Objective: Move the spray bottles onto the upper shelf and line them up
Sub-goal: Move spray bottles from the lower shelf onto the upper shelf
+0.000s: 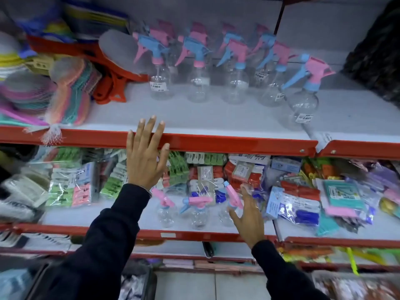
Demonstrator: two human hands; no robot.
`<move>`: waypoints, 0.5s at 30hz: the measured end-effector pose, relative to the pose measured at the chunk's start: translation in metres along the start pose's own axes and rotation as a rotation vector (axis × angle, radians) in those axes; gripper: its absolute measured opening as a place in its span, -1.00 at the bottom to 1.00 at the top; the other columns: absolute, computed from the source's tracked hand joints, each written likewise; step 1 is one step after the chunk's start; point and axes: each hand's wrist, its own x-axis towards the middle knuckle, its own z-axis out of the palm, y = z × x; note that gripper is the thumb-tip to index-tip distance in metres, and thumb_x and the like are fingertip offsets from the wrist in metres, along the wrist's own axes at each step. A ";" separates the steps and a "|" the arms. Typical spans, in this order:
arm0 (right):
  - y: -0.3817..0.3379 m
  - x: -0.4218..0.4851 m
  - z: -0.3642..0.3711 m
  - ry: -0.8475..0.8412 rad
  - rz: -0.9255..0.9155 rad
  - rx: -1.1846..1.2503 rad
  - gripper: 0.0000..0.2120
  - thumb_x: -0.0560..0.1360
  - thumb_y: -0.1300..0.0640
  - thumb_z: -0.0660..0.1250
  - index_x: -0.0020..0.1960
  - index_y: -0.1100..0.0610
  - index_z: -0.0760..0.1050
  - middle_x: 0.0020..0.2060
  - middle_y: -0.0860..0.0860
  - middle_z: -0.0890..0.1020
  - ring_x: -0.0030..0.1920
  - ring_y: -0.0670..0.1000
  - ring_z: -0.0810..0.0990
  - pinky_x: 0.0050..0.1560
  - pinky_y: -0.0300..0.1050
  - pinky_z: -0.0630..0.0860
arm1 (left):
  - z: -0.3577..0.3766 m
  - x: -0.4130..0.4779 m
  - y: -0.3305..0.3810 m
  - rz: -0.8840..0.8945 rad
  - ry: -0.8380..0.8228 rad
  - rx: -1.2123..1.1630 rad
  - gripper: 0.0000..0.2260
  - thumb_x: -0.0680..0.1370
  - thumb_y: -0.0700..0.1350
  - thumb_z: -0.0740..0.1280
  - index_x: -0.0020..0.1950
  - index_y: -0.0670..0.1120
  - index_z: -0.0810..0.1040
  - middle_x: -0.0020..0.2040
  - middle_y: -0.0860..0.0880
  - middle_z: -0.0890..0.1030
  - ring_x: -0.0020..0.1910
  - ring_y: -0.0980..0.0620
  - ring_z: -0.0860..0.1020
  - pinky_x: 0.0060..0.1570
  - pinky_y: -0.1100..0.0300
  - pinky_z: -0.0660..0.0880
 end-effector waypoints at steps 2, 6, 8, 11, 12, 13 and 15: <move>0.004 0.005 0.004 -0.044 0.133 0.126 -0.32 0.46 0.03 0.39 0.46 0.10 0.13 0.34 0.10 0.44 0.30 0.15 0.42 0.21 0.04 0.43 | 0.001 0.004 -0.002 -0.019 0.000 0.030 -0.57 0.62 0.03 0.06 0.50 0.00 0.22 0.52 -0.04 0.24 0.53 0.00 0.07 0.49 -0.01 -0.10; 0.013 0.009 0.010 -0.075 0.189 0.288 -0.64 0.43 0.16 0.43 0.18 0.06 0.44 0.05 0.07 0.58 0.08 0.15 0.54 -0.05 -0.21 0.50 | 0.008 0.003 -0.005 -0.017 -0.007 0.060 -0.58 0.62 0.02 0.06 0.48 -0.01 0.25 0.50 -0.05 0.29 0.52 0.00 0.08 0.49 0.05 -0.14; 0.011 0.008 0.006 -0.049 0.140 0.346 -0.69 0.41 0.19 0.45 0.07 -0.08 0.47 -0.03 -0.02 0.58 0.00 0.08 0.54 -0.17 -0.41 0.42 | 0.009 0.004 -0.008 -0.008 0.010 0.069 -0.59 0.62 0.02 0.06 0.48 -0.01 0.25 0.48 -0.05 0.31 0.52 0.00 0.09 0.49 0.06 -0.14; 0.004 0.006 -0.009 -0.006 0.064 0.367 -0.69 0.40 0.12 0.47 -0.01 -0.21 0.46 -0.07 -0.10 0.57 -0.06 -0.06 0.53 -0.19 -0.41 0.40 | 0.012 0.005 -0.010 -0.004 0.023 0.083 -0.59 0.62 0.01 0.08 0.47 -0.01 0.25 0.47 -0.06 0.33 0.51 0.00 0.09 0.49 0.07 -0.16; -0.003 0.005 -0.018 0.008 0.045 0.384 -0.72 0.39 0.08 0.47 -0.03 -0.21 0.48 -0.07 -0.09 0.58 -0.07 -0.10 0.52 -0.19 -0.39 0.41 | 0.013 0.005 -0.010 -0.002 0.027 0.084 -0.59 0.62 0.01 0.08 0.47 -0.01 0.25 0.46 -0.06 0.33 0.51 -0.01 0.08 0.49 0.07 -0.17; -0.010 0.005 -0.027 0.028 0.023 0.402 -0.76 0.38 0.04 0.47 -0.03 -0.19 0.50 -0.07 -0.08 0.59 -0.07 -0.11 0.52 -0.18 -0.39 0.41 | 0.014 0.005 -0.010 -0.001 0.030 0.084 -0.58 0.62 0.01 0.09 0.47 -0.01 0.25 0.46 -0.06 0.34 0.51 -0.01 0.08 0.49 0.07 -0.17; -0.028 0.007 -0.049 0.091 -0.027 0.454 -0.76 0.34 -0.03 0.46 -0.01 -0.13 0.54 -0.09 -0.09 0.59 -0.12 -0.09 0.52 -0.17 -0.34 0.43 | 0.015 0.006 -0.011 0.003 0.035 0.083 -0.58 0.61 0.01 0.09 0.47 -0.01 0.26 0.45 -0.07 0.35 0.51 -0.02 0.09 0.49 0.07 -0.17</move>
